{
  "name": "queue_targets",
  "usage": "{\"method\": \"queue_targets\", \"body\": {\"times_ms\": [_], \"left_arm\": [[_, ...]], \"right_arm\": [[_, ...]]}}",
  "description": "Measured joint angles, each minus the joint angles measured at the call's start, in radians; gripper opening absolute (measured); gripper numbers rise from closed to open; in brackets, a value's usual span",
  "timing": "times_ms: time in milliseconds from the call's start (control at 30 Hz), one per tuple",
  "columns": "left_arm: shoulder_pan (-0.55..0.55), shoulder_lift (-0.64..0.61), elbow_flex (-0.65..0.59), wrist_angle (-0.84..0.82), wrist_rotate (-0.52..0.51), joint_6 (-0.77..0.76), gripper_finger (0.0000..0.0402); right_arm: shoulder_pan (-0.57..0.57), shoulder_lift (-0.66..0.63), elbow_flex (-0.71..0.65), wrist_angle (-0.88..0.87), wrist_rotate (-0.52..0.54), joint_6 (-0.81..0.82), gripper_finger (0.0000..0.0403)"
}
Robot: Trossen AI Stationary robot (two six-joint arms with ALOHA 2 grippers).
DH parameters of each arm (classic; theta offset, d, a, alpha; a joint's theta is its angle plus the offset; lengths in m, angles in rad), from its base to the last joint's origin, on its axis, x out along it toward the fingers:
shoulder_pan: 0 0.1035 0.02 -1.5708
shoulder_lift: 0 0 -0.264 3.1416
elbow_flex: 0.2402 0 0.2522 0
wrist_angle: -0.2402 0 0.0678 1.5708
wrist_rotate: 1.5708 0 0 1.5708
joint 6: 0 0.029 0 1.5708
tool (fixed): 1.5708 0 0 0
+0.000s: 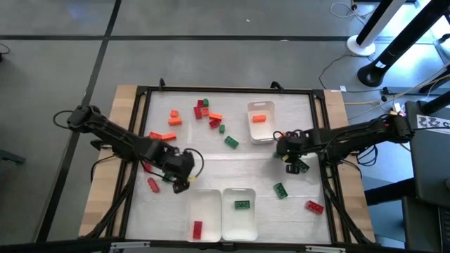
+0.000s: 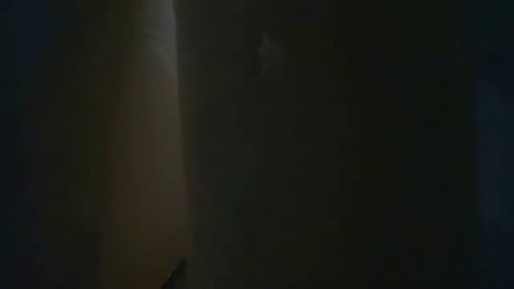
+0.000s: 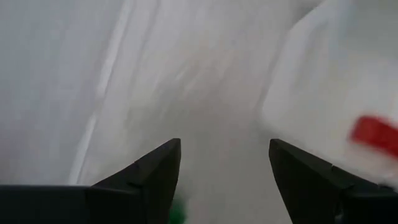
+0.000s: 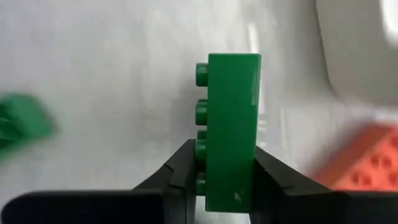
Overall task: Sort blocks
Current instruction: Put the green game piece into the bottom right white bin
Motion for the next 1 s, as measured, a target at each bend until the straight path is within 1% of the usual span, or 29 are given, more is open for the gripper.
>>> {"method": "queue_targets", "body": {"times_ms": [133,200,267,400,500,700,800,1000], "left_arm": [[-0.020,0.008,-0.008,-0.118,0.001,-0.145,0.0234],[-0.027,0.008,-0.022,-0.136,0.000,-0.205,0.0234],[-0.033,0.008,-0.042,-0.135,0.000,-0.254,0.0234],[-0.043,0.008,-0.092,-0.133,0.005,-0.348,0.0234],[-0.045,0.008,-0.125,-0.130,0.014,-0.406,0.0234],[-0.045,0.008,-0.158,-0.127,0.020,-0.438,0.0234],[-0.045,0.008,-0.166,-0.118,0.020,-0.436,0.0234],[-0.045,0.008,-0.170,-0.120,0.020,-0.439,0.0234]], "right_arm": [[0.001,0.000,0.075,0.006,-0.083,-0.028,0.0092],[0.001,0.000,0.101,0.037,-0.125,-0.039,0.0092],[0.010,0.000,0.114,0.094,-0.163,-0.041,0.0092],[0.065,0.000,0.118,0.276,-0.207,-0.041,0.0092],[0.128,0.000,0.118,0.407,-0.208,-0.041,0.0092],[0.250,0.031,0.118,0.614,-0.132,-0.040,0.0098],[0.302,0.087,0.119,0.706,-0.104,-0.040,0.0099],[0.376,0.256,0.119,0.949,-0.105,-0.040,0.0102]]}}
